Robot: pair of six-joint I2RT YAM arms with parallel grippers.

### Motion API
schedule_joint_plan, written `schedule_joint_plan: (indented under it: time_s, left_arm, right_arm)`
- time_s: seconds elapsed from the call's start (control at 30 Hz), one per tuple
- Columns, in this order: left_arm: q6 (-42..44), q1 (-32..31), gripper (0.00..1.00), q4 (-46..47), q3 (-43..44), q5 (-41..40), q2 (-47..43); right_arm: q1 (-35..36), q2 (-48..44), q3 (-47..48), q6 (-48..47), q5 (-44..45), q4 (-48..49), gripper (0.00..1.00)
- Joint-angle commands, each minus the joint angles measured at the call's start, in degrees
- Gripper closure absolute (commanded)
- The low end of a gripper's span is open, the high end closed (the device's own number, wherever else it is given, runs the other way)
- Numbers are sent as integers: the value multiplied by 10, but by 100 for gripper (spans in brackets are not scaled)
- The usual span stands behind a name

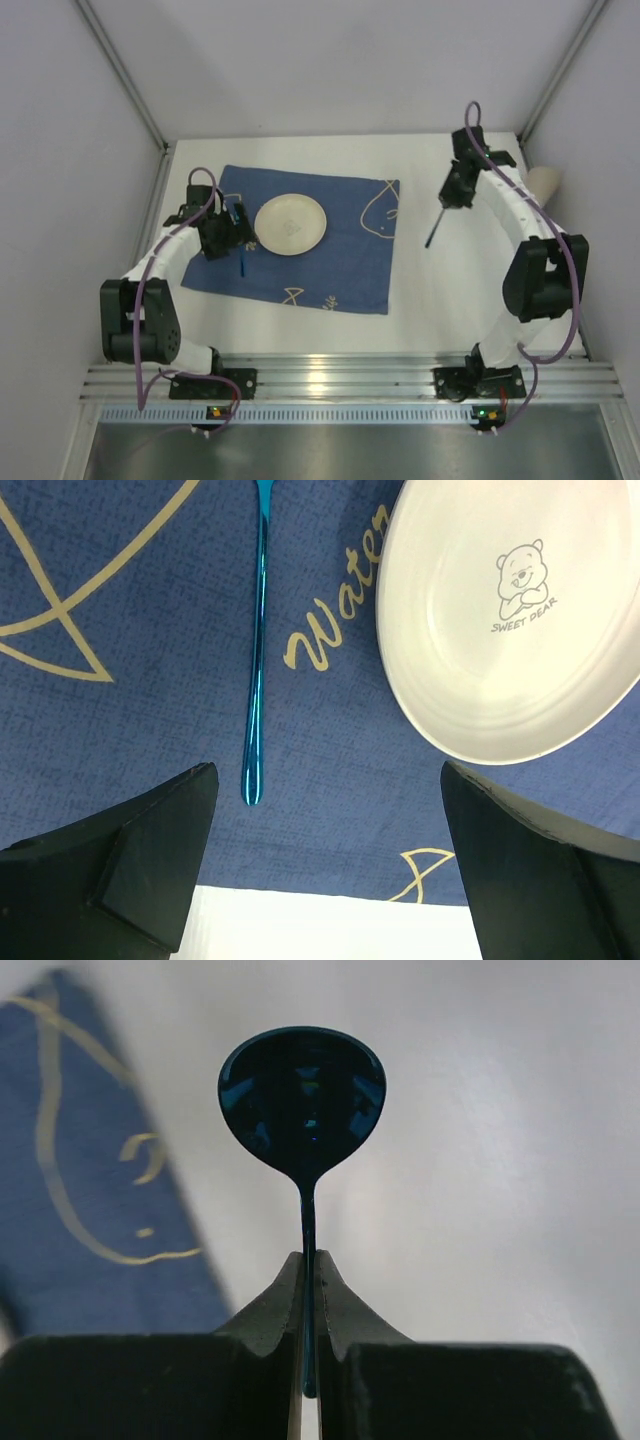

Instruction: Set the dinner table for one person

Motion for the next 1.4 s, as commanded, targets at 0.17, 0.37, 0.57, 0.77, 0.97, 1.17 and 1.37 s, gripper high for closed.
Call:
schedule_joint_plan:
  time_s: [0.17, 0.37, 0.57, 0.77, 0.97, 1.17, 1.37]
  left_arm:
    - [-12, 1, 2, -11, 30, 16, -15]
    - [-6, 1, 2, -33, 21, 26, -53]
    - [8, 2, 2, -49, 0, 22, -95]
    - [13, 1, 2, -53, -1, 20, -106]
    - [7, 1, 2, -39, 3, 31, -92]
    - [2, 1, 2, -26, 7, 45, -75]
    - [-9, 1, 2, 1, -6, 74, -57]
  right_arm:
    - [204, 117, 151, 106, -131, -7, 100]
    - [252, 194, 167, 163, -187, 61, 100]
    - [276, 246, 187, 202, -207, 73, 100]
    - [288, 268, 195, 193, -219, 63, 98]
    - [283, 244, 234, 152, -179, 6, 17]
    - [226, 170, 285, 100, -86, -62, 12]
    - [37, 108, 317, 63, -20, -89, 11]
